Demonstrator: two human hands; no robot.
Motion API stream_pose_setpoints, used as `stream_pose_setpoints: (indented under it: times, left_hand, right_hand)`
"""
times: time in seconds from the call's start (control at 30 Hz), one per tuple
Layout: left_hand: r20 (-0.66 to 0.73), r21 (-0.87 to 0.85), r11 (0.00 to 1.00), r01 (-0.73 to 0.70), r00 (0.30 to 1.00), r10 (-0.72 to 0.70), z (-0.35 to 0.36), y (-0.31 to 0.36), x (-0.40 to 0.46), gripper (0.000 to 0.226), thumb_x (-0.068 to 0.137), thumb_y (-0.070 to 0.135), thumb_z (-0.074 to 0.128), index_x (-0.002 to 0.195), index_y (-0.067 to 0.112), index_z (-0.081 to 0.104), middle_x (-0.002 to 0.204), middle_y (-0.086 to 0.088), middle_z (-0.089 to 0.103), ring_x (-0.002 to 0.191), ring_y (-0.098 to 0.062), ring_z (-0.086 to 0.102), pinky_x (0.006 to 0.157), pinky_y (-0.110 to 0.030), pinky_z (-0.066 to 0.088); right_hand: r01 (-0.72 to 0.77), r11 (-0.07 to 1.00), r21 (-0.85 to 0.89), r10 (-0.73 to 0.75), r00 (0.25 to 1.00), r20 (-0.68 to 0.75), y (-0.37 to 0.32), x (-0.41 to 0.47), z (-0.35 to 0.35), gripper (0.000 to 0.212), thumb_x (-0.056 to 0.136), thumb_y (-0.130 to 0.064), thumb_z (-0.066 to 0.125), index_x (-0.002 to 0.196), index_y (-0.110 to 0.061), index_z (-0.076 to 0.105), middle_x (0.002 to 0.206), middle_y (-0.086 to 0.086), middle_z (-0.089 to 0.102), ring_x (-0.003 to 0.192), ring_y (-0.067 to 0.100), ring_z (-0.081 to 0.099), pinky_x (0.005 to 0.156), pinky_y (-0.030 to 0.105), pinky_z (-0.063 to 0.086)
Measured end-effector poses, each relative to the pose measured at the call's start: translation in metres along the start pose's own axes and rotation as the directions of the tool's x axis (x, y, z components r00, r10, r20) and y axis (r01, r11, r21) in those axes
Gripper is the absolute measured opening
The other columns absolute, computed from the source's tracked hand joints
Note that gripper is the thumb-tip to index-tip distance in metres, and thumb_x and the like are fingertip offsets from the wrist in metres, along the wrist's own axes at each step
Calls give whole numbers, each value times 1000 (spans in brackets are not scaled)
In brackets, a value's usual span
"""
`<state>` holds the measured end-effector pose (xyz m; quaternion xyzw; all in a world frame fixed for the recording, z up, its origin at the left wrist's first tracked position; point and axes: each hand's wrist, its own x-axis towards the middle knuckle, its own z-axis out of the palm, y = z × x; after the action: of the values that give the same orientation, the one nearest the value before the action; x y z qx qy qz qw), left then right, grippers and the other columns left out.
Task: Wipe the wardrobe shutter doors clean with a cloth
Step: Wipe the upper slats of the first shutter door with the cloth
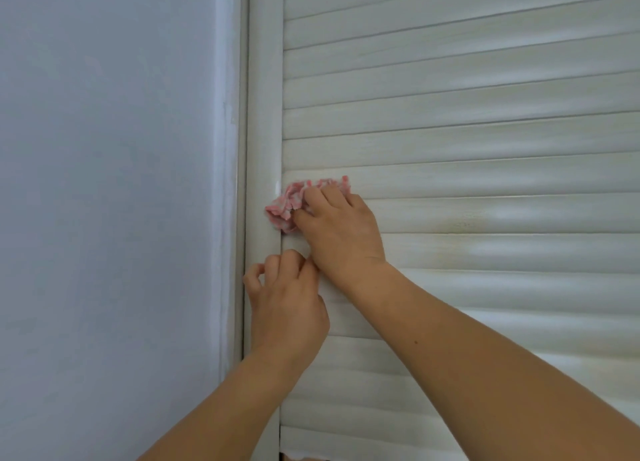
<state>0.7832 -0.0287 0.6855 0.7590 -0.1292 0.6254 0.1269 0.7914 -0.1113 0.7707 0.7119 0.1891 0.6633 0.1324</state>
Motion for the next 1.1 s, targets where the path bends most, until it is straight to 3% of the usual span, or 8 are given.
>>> stream_pose_setpoints:
  times: [0.17, 0.23, 0.33, 0.53, 0.77, 0.87, 0.93, 1.1]
  left_hand:
    - [6, -1, 999, -45, 999, 45, -4, 8, 0, 56, 55, 4, 49, 108, 14, 66, 78, -1, 51, 77, -22, 47, 78, -34, 24]
    - [2, -15, 998, -61, 998, 61, -4, 15, 3, 58, 54, 5, 50, 109, 14, 65, 80, -3, 51, 80, -20, 40, 78, -35, 23]
    - [-3, -44, 996, -80, 997, 80, -2, 29, 7, 58, 54, 5, 58, 111, 12, 65, 81, -4, 51, 81, -20, 37, 78, -36, 23]
    - [9, -31, 996, -85, 996, 85, 4, 58, 8, 72, 48, 2, 70, 119, 11, 59, 83, -5, 52, 77, -23, 42, 78, -38, 24]
    - [37, -30, 998, -59, 997, 60, 9, 74, 11, 70, 52, -3, 70, 120, 9, 59, 84, -5, 52, 77, -26, 49, 82, -37, 22]
    - [41, -34, 998, -47, 998, 48, 11, 76, 14, 67, 53, -3, 69, 119, 9, 60, 84, -5, 52, 78, -26, 50, 82, -37, 22]
    - [33, -40, 998, -52, 998, 54, 11, 76, 15, 66, 53, -5, 70, 117, 9, 62, 83, -5, 52, 78, -26, 50, 82, -37, 21]
    - [28, -34, 998, -62, 998, 63, 11, 74, 18, 64, 52, -6, 71, 113, 8, 64, 83, -5, 53, 79, -27, 51, 82, -37, 21]
  right_hand:
    - [-4, 1000, -25, 5, 999, 52, 23, -14, -15, 20, 50, -25, 70, 69, -20, 72, 79, -3, 64, 75, 18, 61, 61, 25, 43]
    - [-29, 999, -22, 30, 999, 45, 36, -23, -24, 14, 61, -25, 61, 69, -18, 70, 78, -2, 63, 72, 21, 60, 58, 25, 42]
    - [-99, 994, -46, 100, 995, 27, 59, -39, -40, 32, 70, -16, 37, 72, -15, 69, 76, 1, 62, 68, 23, 59, 55, 25, 41]
    - [-177, 967, -184, 195, 977, 85, 108, -66, -66, 38, 69, -14, 34, 75, -12, 72, 77, 5, 63, 70, 28, 62, 53, 25, 42]
    - [-312, 916, -254, 340, 938, 73, 165, -105, -90, 42, 72, -13, 32, 87, -6, 70, 85, 16, 62, 82, 38, 61, 59, 39, 46]
    - [-433, 858, -277, 455, 891, 15, 186, -122, -102, 37, 75, -14, 37, 91, -9, 70, 93, 15, 63, 95, 36, 55, 77, 46, 42]
    - [-520, 792, -320, 550, 835, 4, 199, -130, -110, 31, 81, -12, 43, 98, -13, 69, 104, 13, 63, 108, 33, 46, 86, 43, 32]
    - [-707, 658, -258, 734, 680, 8, 197, -129, -110, 35, 91, -5, 47, 124, -12, 58, 130, 16, 50, 123, 37, 37, 81, 47, 40]
